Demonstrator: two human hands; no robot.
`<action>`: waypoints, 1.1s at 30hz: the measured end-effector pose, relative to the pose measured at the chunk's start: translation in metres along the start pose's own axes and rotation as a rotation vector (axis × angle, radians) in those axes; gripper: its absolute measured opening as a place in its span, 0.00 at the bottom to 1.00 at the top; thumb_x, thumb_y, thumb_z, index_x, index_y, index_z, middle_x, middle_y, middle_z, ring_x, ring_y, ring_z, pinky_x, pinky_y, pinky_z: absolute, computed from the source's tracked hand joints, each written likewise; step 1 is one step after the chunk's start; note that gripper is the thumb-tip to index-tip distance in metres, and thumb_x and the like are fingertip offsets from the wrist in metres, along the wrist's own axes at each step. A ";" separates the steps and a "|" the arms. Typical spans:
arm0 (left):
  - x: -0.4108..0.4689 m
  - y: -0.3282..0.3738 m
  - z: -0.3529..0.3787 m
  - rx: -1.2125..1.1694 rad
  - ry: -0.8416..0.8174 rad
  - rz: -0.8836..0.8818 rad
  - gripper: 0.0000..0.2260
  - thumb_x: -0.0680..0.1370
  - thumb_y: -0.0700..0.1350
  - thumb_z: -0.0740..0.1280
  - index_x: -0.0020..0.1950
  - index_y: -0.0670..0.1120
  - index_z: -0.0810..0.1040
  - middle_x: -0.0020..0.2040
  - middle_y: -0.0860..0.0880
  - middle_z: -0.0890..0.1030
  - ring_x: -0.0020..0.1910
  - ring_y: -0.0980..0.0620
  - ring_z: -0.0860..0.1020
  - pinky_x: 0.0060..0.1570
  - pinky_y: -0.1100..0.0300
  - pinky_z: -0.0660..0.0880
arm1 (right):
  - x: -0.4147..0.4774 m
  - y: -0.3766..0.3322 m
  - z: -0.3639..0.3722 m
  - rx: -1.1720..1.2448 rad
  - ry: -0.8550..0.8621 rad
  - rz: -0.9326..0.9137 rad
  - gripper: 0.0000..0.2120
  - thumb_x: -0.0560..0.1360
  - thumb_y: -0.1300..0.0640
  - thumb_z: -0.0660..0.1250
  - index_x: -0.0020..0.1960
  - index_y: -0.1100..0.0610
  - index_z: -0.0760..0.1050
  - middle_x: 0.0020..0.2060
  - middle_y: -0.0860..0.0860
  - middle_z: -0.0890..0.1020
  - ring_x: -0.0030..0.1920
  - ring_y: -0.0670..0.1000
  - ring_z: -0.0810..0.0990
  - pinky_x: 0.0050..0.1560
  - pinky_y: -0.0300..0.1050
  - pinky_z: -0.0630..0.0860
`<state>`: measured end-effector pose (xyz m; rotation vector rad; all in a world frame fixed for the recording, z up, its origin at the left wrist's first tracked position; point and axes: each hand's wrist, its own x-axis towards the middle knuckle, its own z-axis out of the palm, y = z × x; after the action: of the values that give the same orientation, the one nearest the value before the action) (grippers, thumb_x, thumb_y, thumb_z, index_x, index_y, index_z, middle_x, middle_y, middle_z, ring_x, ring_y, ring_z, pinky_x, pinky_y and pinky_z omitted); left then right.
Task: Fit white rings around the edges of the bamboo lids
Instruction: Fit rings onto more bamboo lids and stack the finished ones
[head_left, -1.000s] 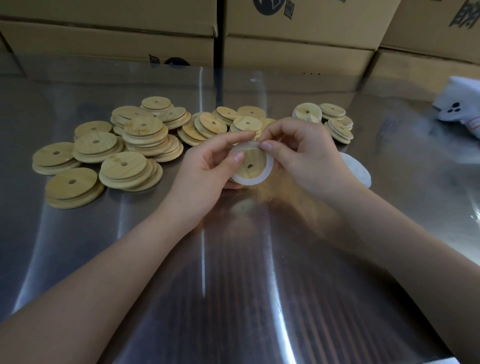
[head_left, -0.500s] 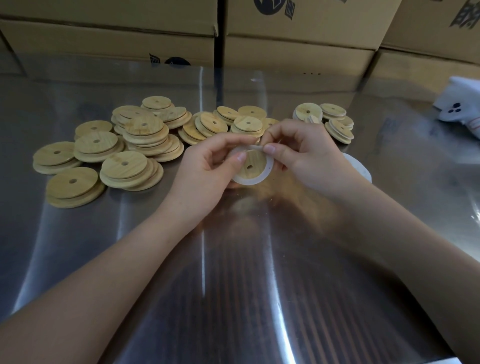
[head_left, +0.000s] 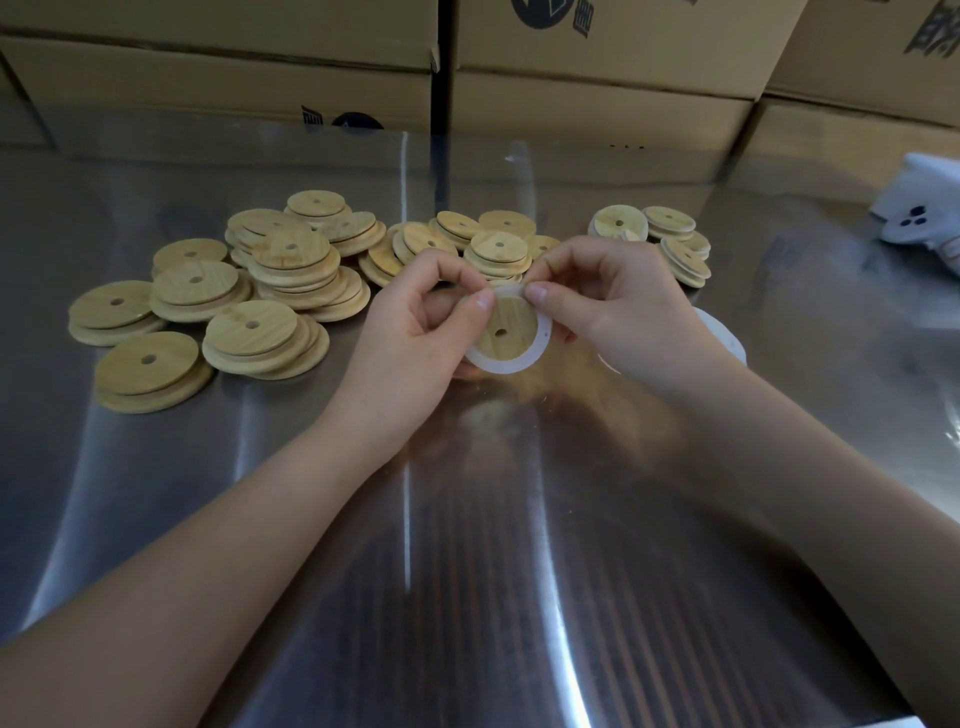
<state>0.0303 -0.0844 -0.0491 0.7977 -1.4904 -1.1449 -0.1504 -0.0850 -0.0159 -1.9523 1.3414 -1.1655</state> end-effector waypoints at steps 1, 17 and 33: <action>0.000 0.000 0.000 0.001 0.009 -0.007 0.04 0.81 0.39 0.65 0.47 0.47 0.74 0.41 0.37 0.81 0.39 0.46 0.79 0.40 0.48 0.81 | 0.000 0.000 0.000 0.003 0.001 -0.002 0.07 0.76 0.63 0.69 0.41 0.54 0.79 0.34 0.52 0.81 0.34 0.52 0.77 0.39 0.53 0.77; 0.000 0.002 0.000 -0.074 0.037 -0.057 0.08 0.80 0.38 0.65 0.43 0.48 0.71 0.37 0.45 0.82 0.38 0.51 0.82 0.34 0.62 0.78 | -0.002 0.000 0.004 0.058 0.087 -0.039 0.07 0.73 0.65 0.71 0.41 0.54 0.80 0.36 0.49 0.82 0.39 0.57 0.83 0.44 0.57 0.81; -0.003 0.004 0.002 -0.030 -0.063 -0.077 0.11 0.79 0.37 0.66 0.57 0.51 0.80 0.50 0.50 0.85 0.47 0.50 0.83 0.44 0.43 0.82 | -0.001 -0.001 -0.001 -0.015 0.011 -0.067 0.07 0.74 0.65 0.71 0.42 0.53 0.82 0.38 0.49 0.84 0.38 0.47 0.83 0.41 0.43 0.81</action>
<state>0.0291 -0.0802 -0.0457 0.8102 -1.5018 -1.2573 -0.1509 -0.0840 -0.0148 -2.0185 1.3031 -1.2017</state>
